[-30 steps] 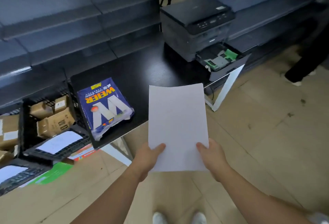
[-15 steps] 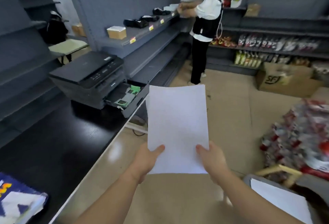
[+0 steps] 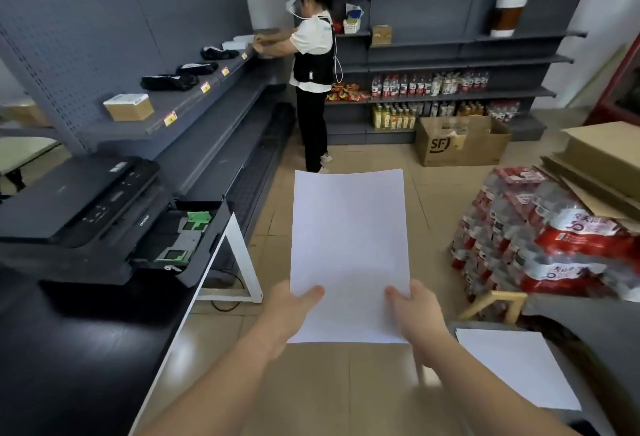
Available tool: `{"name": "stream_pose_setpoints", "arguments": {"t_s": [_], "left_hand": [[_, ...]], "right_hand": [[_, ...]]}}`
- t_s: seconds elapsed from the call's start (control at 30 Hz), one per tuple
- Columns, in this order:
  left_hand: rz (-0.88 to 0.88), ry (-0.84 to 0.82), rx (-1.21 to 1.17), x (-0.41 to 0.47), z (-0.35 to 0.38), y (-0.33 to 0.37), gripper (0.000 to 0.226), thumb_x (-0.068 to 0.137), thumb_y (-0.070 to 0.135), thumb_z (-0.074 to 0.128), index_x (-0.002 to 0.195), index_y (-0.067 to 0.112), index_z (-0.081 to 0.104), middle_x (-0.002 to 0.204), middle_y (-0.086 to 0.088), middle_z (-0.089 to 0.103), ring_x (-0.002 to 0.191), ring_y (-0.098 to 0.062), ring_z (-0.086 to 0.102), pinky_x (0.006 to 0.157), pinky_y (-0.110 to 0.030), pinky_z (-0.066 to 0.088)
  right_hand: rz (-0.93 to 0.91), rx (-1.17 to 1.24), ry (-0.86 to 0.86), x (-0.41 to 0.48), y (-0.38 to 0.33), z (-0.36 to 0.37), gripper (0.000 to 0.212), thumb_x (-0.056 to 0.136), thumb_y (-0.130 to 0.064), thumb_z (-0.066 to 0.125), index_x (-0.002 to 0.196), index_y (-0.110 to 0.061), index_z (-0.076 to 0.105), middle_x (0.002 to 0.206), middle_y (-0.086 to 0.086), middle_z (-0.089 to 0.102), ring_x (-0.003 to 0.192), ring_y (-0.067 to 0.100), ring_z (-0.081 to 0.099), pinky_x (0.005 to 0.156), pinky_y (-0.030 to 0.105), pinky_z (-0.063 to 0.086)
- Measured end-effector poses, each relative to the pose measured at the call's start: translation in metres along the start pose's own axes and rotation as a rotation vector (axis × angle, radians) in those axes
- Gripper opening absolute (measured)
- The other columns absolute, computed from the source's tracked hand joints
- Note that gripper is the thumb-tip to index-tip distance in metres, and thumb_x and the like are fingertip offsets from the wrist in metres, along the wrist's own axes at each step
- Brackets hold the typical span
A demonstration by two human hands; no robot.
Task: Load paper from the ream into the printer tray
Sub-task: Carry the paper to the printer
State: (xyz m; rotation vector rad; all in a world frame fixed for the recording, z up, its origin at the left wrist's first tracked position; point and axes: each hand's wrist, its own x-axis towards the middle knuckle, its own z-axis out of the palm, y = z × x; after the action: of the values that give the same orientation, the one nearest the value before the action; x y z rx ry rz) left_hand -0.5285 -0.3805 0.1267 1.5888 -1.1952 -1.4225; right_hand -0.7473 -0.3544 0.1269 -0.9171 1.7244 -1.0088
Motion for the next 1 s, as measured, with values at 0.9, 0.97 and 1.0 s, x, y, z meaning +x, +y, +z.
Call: {"name": "stream_pose_setpoints", "arguments": {"t_s": [0.9, 0.97, 1.0], "left_hand": [[0.036, 0.026, -0.087, 0.308, 0.047, 0.142, 0.023, 0.093, 0.025, 0.07, 0.115, 0.023, 0.07, 0.108, 0.011, 0.077, 0.102, -0.009, 0.069, 0.078, -0.023, 0.051], [0.036, 0.025, -0.087, 0.337, 0.045, 0.15, 0.021, 0.093, 0.026, 0.07, 0.114, 0.025, 0.069, 0.107, 0.012, 0.076, 0.103, -0.009, 0.068, 0.077, -0.023, 0.05], [0.037, 0.022, -0.085, 0.352, 0.043, 0.155, 0.02, 0.093, 0.025, 0.07, 0.113, 0.026, 0.069, 0.107, 0.012, 0.076, 0.103, -0.009, 0.068, 0.078, -0.023, 0.05]], "right_hand": [[-0.011, 0.025, -0.065, 0.331, -0.129, 0.004, 0.012, 0.097, -0.027, 0.054, 0.106, -0.025, 0.061, 0.1, -0.005, 0.072, 0.091, 0.019, 0.068, 0.081, 0.037, 0.055], [-0.007, 0.039, -0.067, 0.357, -0.139, 0.01, 0.008, 0.097, -0.025, 0.055, 0.101, -0.027, 0.062, 0.098, -0.006, 0.072, 0.091, 0.019, 0.069, 0.081, 0.037, 0.055], [-0.004, 0.043, -0.067, 0.371, -0.145, 0.015, 0.007, 0.097, -0.024, 0.055, 0.099, -0.026, 0.062, 0.097, -0.005, 0.073, 0.091, 0.019, 0.069, 0.08, 0.036, 0.055]]}}
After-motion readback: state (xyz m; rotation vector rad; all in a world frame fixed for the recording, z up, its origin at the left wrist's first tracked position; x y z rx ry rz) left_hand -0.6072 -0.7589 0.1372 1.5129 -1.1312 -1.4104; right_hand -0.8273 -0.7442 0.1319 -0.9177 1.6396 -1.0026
